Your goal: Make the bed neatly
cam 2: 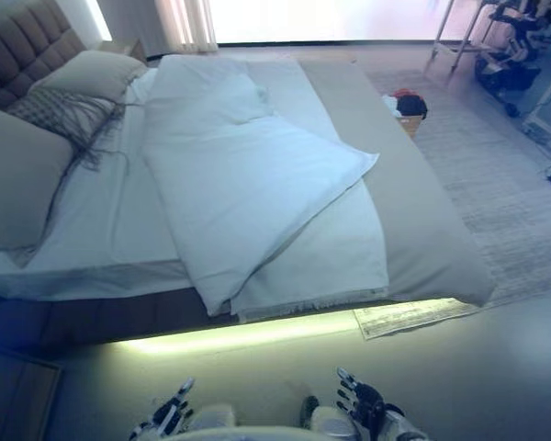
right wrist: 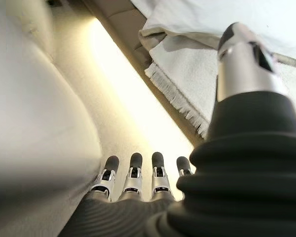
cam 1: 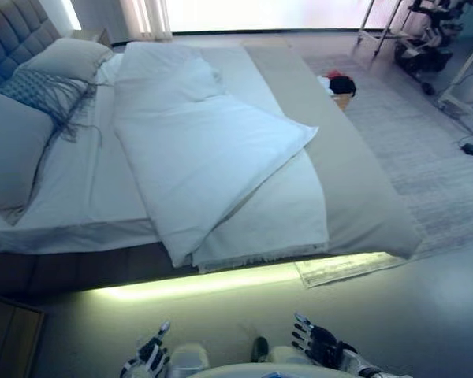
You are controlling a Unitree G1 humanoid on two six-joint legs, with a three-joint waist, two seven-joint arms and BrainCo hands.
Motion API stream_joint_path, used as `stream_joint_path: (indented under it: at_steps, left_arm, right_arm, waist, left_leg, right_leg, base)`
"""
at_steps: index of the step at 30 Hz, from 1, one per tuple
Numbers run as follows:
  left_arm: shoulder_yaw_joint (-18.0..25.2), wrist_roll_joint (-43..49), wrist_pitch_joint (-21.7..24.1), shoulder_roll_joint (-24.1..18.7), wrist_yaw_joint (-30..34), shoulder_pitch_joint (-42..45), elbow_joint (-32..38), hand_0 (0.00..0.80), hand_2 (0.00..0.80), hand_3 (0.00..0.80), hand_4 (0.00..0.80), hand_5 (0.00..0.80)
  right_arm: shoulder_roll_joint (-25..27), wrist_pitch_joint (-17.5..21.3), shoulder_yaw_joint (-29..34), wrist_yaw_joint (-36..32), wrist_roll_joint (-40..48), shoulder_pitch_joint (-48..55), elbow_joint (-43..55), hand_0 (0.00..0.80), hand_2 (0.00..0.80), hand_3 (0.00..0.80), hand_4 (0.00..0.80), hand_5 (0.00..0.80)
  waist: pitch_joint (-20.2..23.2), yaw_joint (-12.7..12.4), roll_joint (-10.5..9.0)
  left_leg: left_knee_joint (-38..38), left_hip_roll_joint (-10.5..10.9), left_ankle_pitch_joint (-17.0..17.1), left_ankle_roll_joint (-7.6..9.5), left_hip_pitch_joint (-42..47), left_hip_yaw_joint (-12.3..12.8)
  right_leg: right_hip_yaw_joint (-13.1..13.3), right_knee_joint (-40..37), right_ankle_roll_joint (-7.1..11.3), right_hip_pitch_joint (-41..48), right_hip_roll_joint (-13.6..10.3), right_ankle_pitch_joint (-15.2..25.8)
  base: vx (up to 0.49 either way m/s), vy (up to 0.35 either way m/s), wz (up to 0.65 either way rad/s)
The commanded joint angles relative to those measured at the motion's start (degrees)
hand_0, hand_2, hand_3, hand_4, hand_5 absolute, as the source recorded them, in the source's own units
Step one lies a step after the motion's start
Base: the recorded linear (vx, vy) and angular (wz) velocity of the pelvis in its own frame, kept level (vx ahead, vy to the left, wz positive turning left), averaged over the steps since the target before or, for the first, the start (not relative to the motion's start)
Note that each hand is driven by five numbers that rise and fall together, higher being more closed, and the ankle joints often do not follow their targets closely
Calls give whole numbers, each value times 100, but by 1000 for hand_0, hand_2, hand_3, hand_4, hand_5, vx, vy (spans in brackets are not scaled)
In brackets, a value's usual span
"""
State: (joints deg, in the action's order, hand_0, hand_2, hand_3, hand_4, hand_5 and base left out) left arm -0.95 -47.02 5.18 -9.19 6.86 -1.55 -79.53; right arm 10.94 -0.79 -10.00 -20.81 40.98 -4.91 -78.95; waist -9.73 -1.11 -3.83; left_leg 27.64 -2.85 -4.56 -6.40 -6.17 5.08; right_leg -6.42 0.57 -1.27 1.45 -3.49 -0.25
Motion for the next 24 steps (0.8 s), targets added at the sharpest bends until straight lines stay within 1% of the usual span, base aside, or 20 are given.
stream_joint_path:
  at_steps: [1, 2, 3, 4, 5, 7, 8, 9, 10, 11, 12, 14, 16, 17, 18, 19, 21, 22, 23, 24]
  left_arm:
    - [-74, -235, 156, 103, 107, -126, 109, 0, 0, 0, 0, 0]
    - [-108, -294, 157, 90, 66, -114, 111, 0, 0, 0, 0, 0]
    - [-114, -321, 174, 83, 39, -82, 112, 0, 0, 0, 0, 0]
    - [-95, -334, 203, 77, 12, -34, 122, 0, 0, 0, 0, 0]
    - [-44, -306, 221, 80, -11, 9, 124, 0, 0, 0, 0, 0]
    - [51, -194, 228, 73, -4, 41, 94, 0, 0, 0, 0, 0]
    - [74, -117, 192, 46, 1, 40, 84, 0, 0, 0, 0, 0]
    - [75, -89, 176, 25, -11, 16, 75, 0, 0, 0, 0, 0]
    - [73, -38, 176, 10, -41, -15, 93, 0, 0, 0, 0, 0]
    - [62, -20, 171, -21, -12, -29, 112, 0, 0, 0, 0, 0]
    - [54, 47, 124, -48, 19, -69, 132, 0, 0, 0, 0, 0]
    - [-49, 211, 8, -118, 2, -195, 183, 0, 0, 0, 0, 0]
    - [-189, 350, -68, -174, 50, -291, 214, 0, 0, 0, 0, 0]
    - [-272, 427, -117, -201, 86, -347, 219, 0, 0, 0, 0, 0]
    - [-335, 491, -164, -233, 98, -372, 249, 0, 0, 0, 0, 0]
    - [-390, 571, -181, -265, 93, -398, 271, 0, 0, 0, 0, 0]
    - [-484, 542, -162, -342, 104, -454, 293, 0, 0, 0, 0, 0]
    - [-485, 510, -123, -371, 128, -498, 314, 0, 0, 0, 0, 0]
    - [-480, 478, -85, -391, 162, -562, 348, 0, 0, 0, 0, 0]
    - [-494, 467, -42, -405, 208, -626, 378, 0, 0, 0, 0, 0]
  right_arm:
    - [111, -44, 159, 21, -341, -8, -98, 0, 0, 0, 0, 0]
    - [143, -38, 177, -8, -378, 12, -111, 0, 0, 0, 0, 0]
    - [153, -24, 187, -42, -361, 45, -124, 0, 0, 0, 0, 0]
    - [163, -2, 192, -56, -339, 83, -119, 0, 0, 0, 0, 0]
    - [178, 16, 218, -90, -314, 107, -109, 0, 0, 0, 0, 0]
    - [178, 11, 312, -115, -374, 119, -123, 0, 0, 0, 0, 0]
    - [165, 13, 350, -92, -396, 136, -133, 0, 0, 0, 0, 0]
    - [156, 2, 370, -121, -320, 150, -125, 0, 0, 0, 0, 0]
    - [132, -23, 413, -181, -189, 154, -102, 0, 0, 0, 0, 0]
    - [119, -13, 450, -283, -120, 157, -86, 0, 0, 0, 0, 0]
    - [93, 12, 470, -327, -82, 168, -38, 0, 0, 0, 0, 0]
    - [36, 40, 479, -185, 162, 211, 136, 0, 0, 0, 0, 0]
    - [15, 49, 511, -80, 239, 202, 180, 0, 0, 0, 0, 0]
    - [15, 82, 535, 21, 238, 213, 155, 0, 0, 0, 0, 0]
    - [33, 110, 558, 27, 285, 228, 139, 0, 0, 0, 0, 0]
    - [39, 155, 570, 37, 347, 235, 132, 0, 0, 0, 0, 0]
    - [76, 257, 563, -104, 432, 224, 79, 0, 0, 0, 0, 0]
    - [102, 303, 541, -247, 462, 192, 81, 0, 0, 0, 0, 0]
    - [120, 357, 507, -336, 511, 145, 122, 0, 0, 0, 0, 0]
    - [134, 403, 473, -399, 588, 97, 178, 0, 0, 0, 0, 0]
  waist:
    - [-196, -79, 394]
    - [-185, -141, 430]
    - [-170, -201, 415]
    - [-130, -253, 407]
    - [-76, -273, 411]
    - [7, -264, 393]
    - [70, -284, 388]
    - [126, -314, 377]
    - [194, -354, 346]
    - [237, -347, 324]
    - [275, -322, 303]
    - [396, -301, 232]
    - [468, -254, 239]
    - [474, -192, 278]
    - [466, -139, 305]
    - [443, -81, 318]
    - [357, 70, 405]
    - [280, 139, 440]
    - [183, 203, 456]
    - [90, 270, 444]
  left_leg:
    - [-2401, -428, 1451, 137, -211, 452]
    - [-2936, -511, 1602, 64, -309, 391]
    - [-3235, -527, 1688, 20, -373, 259]
    - [-3264, -589, 1708, -21, -539, 149]
    - [-3264, -687, 1721, -21, -545, 254]
    - [-3169, -802, 1614, 18, -401, 667]
    - [-3051, -795, 1662, 2, -355, 763]
    - [-2897, -757, 1625, 22, -364, 725]
    - [-2739, -677, 1521, 76, -376, 642]
    - [-2660, -631, 1421, 129, -345, 644]
    - [-2565, -568, 1299, 230, -306, 711]
    - [-2382, -300, 1099, 467, -347, 763]
    - [-2403, -100, 946, 654, -264, 779]
    - [-2445, -2, 900, 739, -172, 750]
    - [-2499, 57, 892, 765, -94, 735]
    - [-2556, 111, 878, 773, 1, 705]
    - [-2732, 106, 902, 737, 228, 697]
    - [-2773, 105, 869, 688, 381, 713]
    - [-2755, 118, 783, 649, 476, 673]
    - [-2710, 160, 654, 644, 511, 608]
  right_leg:
    - [216, 444, 223, 1174, 330, -694]
    - [319, 422, 275, 1375, 335, -797]
    - [424, 399, 324, 1582, 292, -936]
    - [491, 368, 366, 1777, 250, -1093]
    - [479, 368, 421, 1931, 182, -1256]
    - [328, 402, 567, 2120, -21, -1352]
    - [192, 439, 664, 2214, -186, -1347]
    - [79, 489, 743, 2250, -351, -1288]
    - [-26, 574, 856, 2248, -549, -1137]
    - [-104, 706, 931, 2155, -697, -977]
    - [-171, 890, 992, 2074, -823, -784]
    - [-161, 1252, 1032, 1983, -1001, -246]
    - [-134, 1939, 1061, 1594, -1161, 341]
    - [-84, 2237, 1039, 1304, -1094, 419]
    - [-40, 2387, 1000, 1024, -1028, 496]
    - [-25, 2304, 951, 745, -926, 468]
    - [-104, 1899, 818, 90, -569, 197]
    - [-247, 1501, 751, -314, -474, 207]
    - [-283, 1166, 725, -730, -473, 334]
    - [-248, 937, 745, -1092, -518, 542]
  base:
    - [518, 235, -40]
    - [525, 224, -24]
    - [522, 218, 13]
    - [533, 235, 11]
    - [524, 277, 6]
    - [495, 329, -20]
    - [515, 367, -8]
    - [561, 405, 6]
    - [501, 386, -3]
    - [481, 398, -15]
    - [396, 347, -20]
    - [395, 343, -15]
    - [386, 315, 8]
    - [390, 267, 11]
    - [389, 197, 8]
    - [334, 100, 19]
    - [278, 7, 8]
    - [190, -74, -10]
    - [135, -111, -10]
    - [36, -125, 4]
